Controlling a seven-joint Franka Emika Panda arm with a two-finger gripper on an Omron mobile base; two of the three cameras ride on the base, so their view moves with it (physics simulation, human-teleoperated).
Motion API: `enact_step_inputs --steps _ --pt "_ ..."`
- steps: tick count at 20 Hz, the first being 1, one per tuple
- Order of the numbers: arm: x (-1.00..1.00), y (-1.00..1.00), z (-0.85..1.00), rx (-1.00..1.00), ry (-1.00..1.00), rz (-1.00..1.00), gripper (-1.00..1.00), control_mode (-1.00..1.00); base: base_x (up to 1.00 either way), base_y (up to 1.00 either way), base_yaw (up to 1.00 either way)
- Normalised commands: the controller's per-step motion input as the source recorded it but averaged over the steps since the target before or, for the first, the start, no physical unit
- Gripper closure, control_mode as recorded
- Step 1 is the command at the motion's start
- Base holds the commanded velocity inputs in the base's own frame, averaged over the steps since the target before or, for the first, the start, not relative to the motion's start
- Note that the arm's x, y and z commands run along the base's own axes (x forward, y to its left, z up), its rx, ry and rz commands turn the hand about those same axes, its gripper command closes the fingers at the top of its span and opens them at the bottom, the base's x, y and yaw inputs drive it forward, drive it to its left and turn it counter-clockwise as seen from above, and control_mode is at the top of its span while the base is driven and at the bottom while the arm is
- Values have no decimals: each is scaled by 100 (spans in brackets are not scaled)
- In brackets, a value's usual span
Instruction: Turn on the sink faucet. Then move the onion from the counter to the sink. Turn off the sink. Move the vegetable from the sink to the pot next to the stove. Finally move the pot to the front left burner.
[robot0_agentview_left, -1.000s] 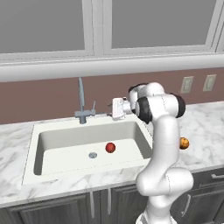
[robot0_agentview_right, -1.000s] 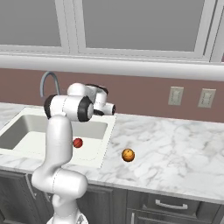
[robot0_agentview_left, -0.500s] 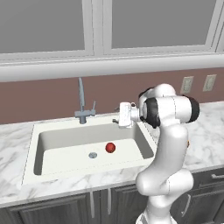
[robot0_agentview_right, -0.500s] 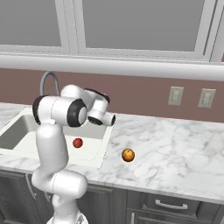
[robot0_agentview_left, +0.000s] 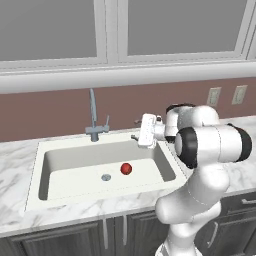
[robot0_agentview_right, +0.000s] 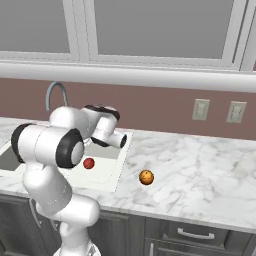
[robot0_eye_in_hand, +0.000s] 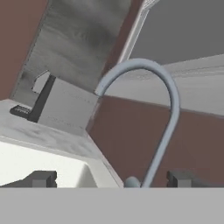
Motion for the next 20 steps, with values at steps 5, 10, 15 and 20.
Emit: enact_step_inputs --steps 5,10,15,20 --pt "-39 -2 51 0 1 -10 -100 -100 0 0 0" --pt "-26 0 54 -5 16 -15 -100 -100 0 0 0" --pt "-22 0 58 -8 31 -15 -100 -100 0 0 0" --pt "-31 0 39 -9 38 -14 -100 -100 0 0 0"
